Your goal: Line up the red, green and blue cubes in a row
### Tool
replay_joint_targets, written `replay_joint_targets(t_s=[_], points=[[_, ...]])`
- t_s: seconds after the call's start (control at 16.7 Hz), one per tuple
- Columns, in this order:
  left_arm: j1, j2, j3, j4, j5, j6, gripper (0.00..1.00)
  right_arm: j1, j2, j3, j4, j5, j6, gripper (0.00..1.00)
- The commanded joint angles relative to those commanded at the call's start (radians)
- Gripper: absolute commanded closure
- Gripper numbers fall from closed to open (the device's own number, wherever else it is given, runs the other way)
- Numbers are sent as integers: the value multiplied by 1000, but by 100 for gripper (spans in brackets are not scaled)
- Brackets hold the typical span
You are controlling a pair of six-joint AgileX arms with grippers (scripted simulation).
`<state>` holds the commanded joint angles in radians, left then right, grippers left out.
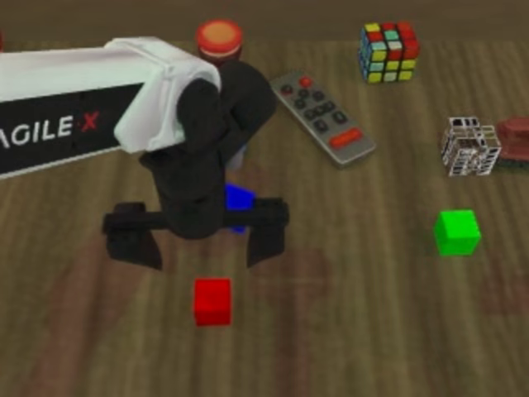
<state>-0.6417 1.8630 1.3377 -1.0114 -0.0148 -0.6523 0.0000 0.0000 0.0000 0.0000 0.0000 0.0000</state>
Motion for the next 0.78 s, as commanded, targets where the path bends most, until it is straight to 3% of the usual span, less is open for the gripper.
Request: replay_joint_targets(t_s=[0.36,0.78], points=[[24,-53,-55,38,-4,4,0,10,62,61,-42,0,8,0],[232,-524,-419,279,-16,63,0,79,577,467,-317,-1,63,0]])
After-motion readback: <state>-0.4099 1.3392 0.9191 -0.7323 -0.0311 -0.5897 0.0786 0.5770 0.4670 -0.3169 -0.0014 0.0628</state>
